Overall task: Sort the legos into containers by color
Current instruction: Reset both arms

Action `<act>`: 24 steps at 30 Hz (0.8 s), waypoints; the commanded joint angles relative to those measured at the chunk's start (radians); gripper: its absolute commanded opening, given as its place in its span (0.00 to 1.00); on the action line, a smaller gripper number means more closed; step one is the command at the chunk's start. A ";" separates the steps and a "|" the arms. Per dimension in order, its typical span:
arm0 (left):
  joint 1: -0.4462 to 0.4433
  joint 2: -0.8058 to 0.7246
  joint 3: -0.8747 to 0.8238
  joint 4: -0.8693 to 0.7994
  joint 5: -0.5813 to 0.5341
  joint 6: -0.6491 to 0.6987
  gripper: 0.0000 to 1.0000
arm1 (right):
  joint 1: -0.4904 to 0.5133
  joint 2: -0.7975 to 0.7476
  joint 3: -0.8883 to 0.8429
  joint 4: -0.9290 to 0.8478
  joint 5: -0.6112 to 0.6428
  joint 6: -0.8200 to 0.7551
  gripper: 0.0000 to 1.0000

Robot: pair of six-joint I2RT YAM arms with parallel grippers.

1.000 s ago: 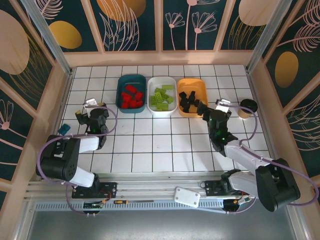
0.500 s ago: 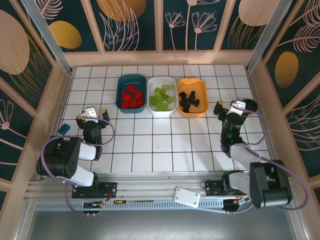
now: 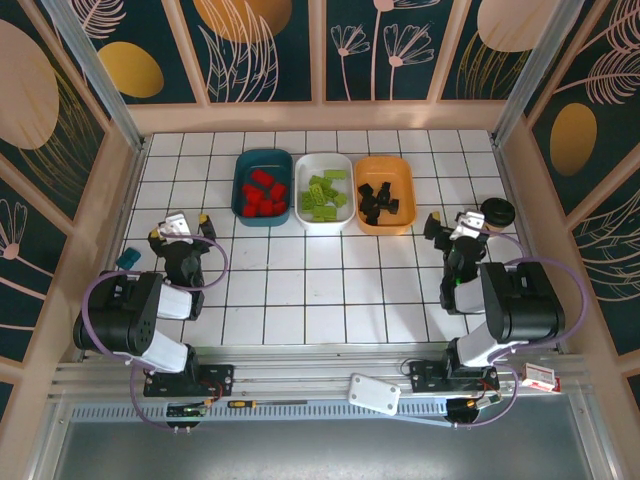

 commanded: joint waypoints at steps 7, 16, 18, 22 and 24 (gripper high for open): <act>0.007 -0.002 0.011 0.045 -0.012 -0.024 0.99 | -0.025 0.023 -0.017 0.123 -0.033 0.034 0.99; 0.007 -0.001 0.013 0.043 -0.012 -0.025 0.99 | -0.027 0.021 -0.017 0.117 -0.036 0.033 0.99; 0.006 -0.001 0.014 0.042 -0.012 -0.024 0.99 | -0.027 0.021 -0.018 0.117 -0.036 0.034 0.99; 0.007 0.003 0.017 0.038 -0.011 -0.023 0.99 | -0.026 0.021 -0.018 0.117 -0.036 0.034 0.99; 0.007 0.003 0.017 0.038 -0.012 -0.024 0.99 | -0.026 0.020 -0.018 0.117 -0.037 0.034 0.99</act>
